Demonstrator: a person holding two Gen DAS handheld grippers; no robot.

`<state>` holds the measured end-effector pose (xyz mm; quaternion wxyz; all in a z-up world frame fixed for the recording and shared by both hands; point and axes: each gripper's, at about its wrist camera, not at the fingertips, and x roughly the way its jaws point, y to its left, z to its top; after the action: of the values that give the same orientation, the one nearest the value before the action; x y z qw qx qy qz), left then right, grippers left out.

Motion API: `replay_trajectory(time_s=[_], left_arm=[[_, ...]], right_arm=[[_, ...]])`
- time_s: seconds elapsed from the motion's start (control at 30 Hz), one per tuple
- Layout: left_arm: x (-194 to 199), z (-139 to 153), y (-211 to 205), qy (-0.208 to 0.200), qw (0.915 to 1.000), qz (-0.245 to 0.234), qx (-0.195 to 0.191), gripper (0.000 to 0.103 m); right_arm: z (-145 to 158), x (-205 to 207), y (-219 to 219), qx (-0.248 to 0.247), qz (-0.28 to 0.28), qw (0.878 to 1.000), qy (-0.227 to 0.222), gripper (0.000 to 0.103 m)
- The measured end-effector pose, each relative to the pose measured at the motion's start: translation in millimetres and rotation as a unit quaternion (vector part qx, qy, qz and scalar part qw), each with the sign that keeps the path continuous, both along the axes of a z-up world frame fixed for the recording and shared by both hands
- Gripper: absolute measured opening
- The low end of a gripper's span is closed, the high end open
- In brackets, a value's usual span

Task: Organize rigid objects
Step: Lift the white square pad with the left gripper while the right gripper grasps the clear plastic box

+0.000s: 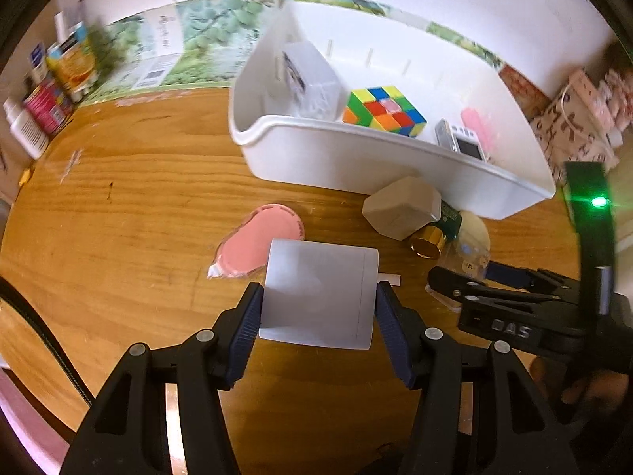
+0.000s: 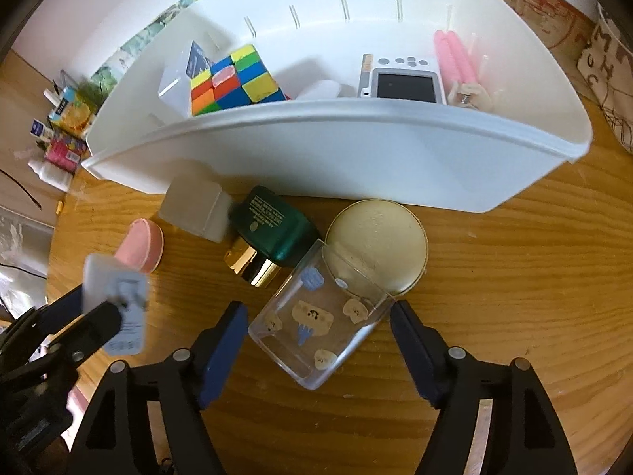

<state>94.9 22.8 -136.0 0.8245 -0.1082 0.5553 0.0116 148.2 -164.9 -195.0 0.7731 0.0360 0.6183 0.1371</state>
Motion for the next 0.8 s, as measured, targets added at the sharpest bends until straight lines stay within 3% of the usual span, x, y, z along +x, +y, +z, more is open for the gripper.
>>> replay_trajectory(time_s=[0.33,0.53,0.8], left_arm=[[-31.5,18.1,6.1,-0.059,0.9964,0.054,-0.028,0.060],[-43.3,26.8,8.4,-0.092,0.9917,0.080,-0.042,0.060],[-50.8,36.0,-1.9,-0.123,0.9878,0.082,-0.050,0.060]], right_arm=[[-5.8,3.7,26.7,-0.068,0.032,0.997,0.002,0.078],[-5.4,3.1,33.4,-0.073,0.049,0.996,-0.001,0.077],[-6.2,-13.0,6.1,-0.064,0.048,0.997,0.013,0.077]])
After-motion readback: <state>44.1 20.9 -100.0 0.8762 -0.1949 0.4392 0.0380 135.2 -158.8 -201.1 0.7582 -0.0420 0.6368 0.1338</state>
